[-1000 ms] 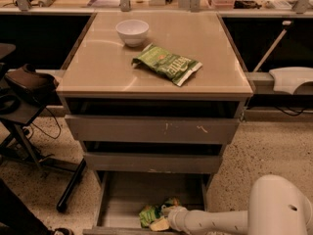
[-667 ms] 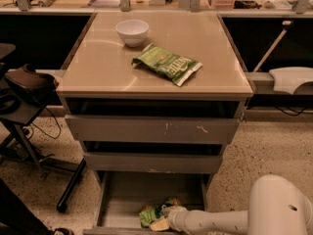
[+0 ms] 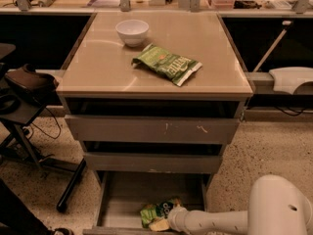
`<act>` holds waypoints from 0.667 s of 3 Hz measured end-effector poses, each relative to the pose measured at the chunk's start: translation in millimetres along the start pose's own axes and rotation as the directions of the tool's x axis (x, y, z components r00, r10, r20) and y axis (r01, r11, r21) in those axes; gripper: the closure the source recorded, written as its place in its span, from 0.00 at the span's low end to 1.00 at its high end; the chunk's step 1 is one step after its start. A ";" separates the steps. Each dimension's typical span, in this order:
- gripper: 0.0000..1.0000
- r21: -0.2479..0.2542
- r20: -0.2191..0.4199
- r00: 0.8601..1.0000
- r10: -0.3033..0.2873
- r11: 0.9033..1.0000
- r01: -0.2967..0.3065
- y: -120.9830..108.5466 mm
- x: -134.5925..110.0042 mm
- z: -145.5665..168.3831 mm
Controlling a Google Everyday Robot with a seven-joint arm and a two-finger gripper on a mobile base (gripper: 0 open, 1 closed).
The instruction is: Pick green rice chip bag from bottom drawer and place on counter
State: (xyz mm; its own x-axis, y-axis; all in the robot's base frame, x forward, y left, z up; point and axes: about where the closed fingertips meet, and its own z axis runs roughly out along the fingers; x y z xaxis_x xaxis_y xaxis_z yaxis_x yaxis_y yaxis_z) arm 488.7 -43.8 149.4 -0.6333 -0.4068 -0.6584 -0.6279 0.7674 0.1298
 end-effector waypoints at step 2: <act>0.00 0.000 0.000 1.000 0.000 1.000 0.000 0.9 -4.8 -5.4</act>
Offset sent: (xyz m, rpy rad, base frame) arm 0.0688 -0.0453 0.0508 -0.0226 -0.1561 -0.1809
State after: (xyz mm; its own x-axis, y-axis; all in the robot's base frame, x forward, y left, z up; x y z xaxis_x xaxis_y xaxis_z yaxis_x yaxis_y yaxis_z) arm 488.7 -43.9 156.6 -0.6335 -0.4063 -0.6585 -0.6275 0.7677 0.1300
